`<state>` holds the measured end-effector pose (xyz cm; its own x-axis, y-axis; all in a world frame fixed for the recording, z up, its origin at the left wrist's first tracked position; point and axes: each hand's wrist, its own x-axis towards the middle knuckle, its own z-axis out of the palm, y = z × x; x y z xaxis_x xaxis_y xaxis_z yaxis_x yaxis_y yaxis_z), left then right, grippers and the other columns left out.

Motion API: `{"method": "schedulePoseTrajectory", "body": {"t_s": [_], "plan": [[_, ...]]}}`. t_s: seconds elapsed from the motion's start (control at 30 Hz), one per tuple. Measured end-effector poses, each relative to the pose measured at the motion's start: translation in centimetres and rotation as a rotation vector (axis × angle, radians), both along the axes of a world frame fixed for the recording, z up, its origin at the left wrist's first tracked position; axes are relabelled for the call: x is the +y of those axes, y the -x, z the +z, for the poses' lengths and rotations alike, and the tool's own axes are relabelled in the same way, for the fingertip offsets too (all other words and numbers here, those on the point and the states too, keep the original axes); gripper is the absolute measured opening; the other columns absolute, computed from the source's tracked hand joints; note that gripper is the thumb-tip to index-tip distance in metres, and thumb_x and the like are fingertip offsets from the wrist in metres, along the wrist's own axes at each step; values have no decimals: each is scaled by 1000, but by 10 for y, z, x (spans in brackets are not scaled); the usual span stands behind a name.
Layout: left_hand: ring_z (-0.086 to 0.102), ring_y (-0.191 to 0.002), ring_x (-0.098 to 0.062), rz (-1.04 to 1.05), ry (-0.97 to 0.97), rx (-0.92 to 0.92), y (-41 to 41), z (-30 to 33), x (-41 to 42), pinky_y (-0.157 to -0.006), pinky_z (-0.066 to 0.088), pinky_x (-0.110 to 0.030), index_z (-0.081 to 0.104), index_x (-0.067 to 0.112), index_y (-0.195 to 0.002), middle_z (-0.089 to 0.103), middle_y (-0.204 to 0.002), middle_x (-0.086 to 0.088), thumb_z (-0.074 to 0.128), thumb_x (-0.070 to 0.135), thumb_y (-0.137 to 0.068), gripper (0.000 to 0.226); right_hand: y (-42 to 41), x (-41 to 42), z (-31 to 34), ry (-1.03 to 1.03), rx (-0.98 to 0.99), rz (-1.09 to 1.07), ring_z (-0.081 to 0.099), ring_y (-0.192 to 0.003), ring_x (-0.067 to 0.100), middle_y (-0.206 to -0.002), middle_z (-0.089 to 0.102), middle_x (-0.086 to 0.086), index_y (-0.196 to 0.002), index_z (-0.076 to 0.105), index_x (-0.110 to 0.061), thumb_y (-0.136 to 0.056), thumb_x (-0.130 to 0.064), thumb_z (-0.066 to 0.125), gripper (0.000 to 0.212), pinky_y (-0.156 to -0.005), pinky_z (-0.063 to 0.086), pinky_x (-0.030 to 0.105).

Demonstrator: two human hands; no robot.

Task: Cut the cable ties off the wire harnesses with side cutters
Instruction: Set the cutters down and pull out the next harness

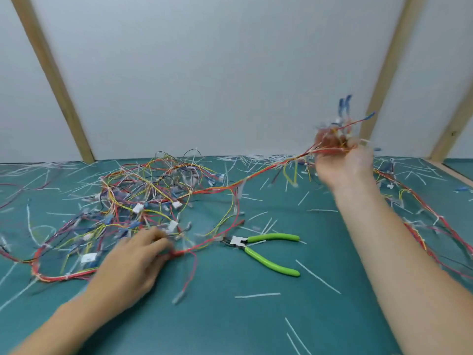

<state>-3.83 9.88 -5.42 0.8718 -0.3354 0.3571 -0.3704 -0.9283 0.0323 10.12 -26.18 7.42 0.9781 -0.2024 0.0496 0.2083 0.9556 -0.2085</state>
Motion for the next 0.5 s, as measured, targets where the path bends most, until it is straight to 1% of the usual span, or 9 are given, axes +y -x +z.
{"method": "schedulePoseTrajectory", "body": {"t_s": [0.07,0.13,0.2,0.27,0.33,0.4,0.43,0.47,0.5], "plan": [[68,-86,-20,127,-143,-38,-2,7,36,-64,50,-35,64,33,-89,64,-95,12,50,33,-89,14,-4,-9,7,-8,14,-8,56,-48,18,-64,58,7,-74,58,-9,-97,-1,35,33,-55,58,27],[71,-90,-19,364,-220,56,-5,18,65,-66,48,-33,62,33,-88,68,-96,12,58,32,-90,5,-6,-13,11,43,68,7,55,-44,16,-63,58,6,-76,57,-10,-101,-5,32,36,-54,57,26],[67,-103,-9,603,-406,188,-5,35,73,-75,48,-29,61,32,-99,68,-108,14,52,45,-93,16,-8,-17,13,30,90,22,50,-38,14,-59,56,6,-77,55,-9,-91,2,38,24,-48,53,21],[67,-103,-6,704,-551,228,-2,53,66,-69,41,-28,62,30,-104,71,-107,13,48,49,-92,26,-11,-21,11,-17,85,14,47,-38,11,-67,53,4,-80,55,-8,-75,4,46,16,-39,46,19],[70,-83,-9,725,-613,125,3,71,47,-58,34,-29,60,22,-84,72,-84,8,53,46,-84,25,-13,-18,3,58,133,41,48,-44,8,-75,51,1,-82,57,-11,-82,-3,51,10,-38,41,14],[66,-57,-18,651,-494,-70,4,81,13,-47,23,-25,48,17,-62,63,-59,3,61,39,-79,31,-14,-7,-7,175,211,128,47,-52,6,-80,47,-1,-91,55,-15,-101,-11,41,17,-40,41,12],[65,-56,-22,531,-391,-194,0,80,-6,-45,22,-25,52,18,-64,64,-61,2,61,37,-81,27,-15,-1,-10,206,244,165,46,-56,7,-81,44,0,-99,52,-16,-105,-14,36,17,-40,42,12],[69,-69,-25,434,-299,-182,-10,77,-25,-47,30,-29,60,22,-78,69,-75,3,58,37,-87,18,-15,5,-10,222,262,195,45,-57,7,-81,44,0,-106,48,-18,-106,-15,36,13,-39,42,13],[69,-89,-25,373,-238,-121,-24,73,-40,-57,41,-34,62,25,-99,70,-96,4,52,37,-93,16,-14,8,-9,234,264,223,45,-54,8,-81,44,1,-109,45,-18,-106,-15,38,8,-38,41,13]]}}
